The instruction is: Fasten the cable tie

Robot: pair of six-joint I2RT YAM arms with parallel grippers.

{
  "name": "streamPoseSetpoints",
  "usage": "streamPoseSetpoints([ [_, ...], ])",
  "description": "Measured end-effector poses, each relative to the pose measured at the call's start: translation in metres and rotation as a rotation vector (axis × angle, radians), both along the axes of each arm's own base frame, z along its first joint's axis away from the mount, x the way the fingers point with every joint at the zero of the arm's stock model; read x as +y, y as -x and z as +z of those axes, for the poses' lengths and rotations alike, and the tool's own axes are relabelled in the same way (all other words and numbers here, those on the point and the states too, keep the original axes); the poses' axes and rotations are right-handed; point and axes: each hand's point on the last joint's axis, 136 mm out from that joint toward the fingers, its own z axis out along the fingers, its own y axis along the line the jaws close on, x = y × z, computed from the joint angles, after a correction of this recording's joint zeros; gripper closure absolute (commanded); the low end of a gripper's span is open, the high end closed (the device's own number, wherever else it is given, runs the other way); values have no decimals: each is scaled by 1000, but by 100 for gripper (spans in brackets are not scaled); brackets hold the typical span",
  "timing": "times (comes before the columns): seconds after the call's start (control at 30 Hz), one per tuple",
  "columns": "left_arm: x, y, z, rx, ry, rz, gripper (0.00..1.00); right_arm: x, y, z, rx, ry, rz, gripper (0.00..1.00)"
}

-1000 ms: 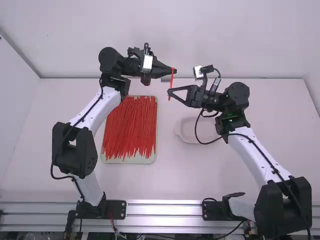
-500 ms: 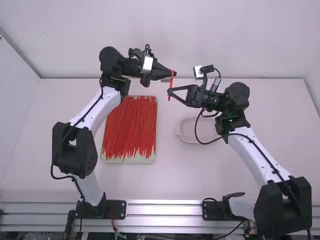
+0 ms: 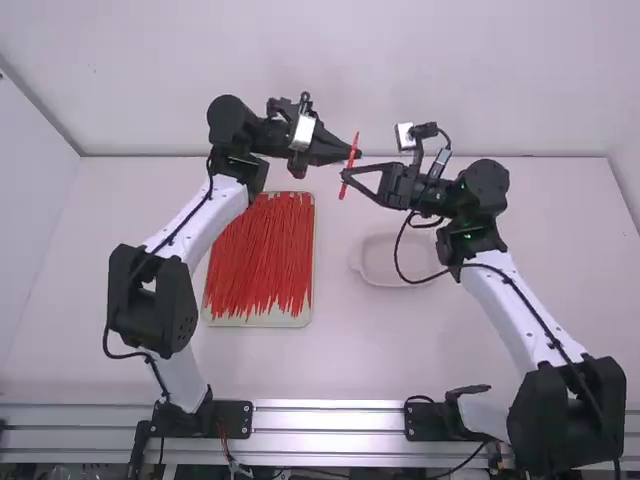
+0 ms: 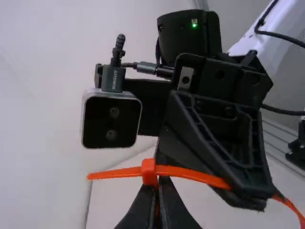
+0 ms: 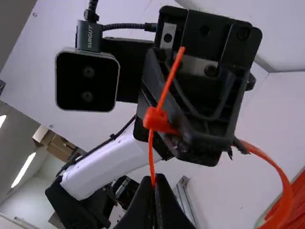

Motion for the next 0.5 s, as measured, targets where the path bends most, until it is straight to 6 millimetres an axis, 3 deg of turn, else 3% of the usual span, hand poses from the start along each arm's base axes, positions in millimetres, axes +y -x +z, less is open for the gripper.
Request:
streamPoseSetpoints([
  [0.5,-3,4,7,59,3,0,98,-12,-4,13,-41,3,-14,100],
])
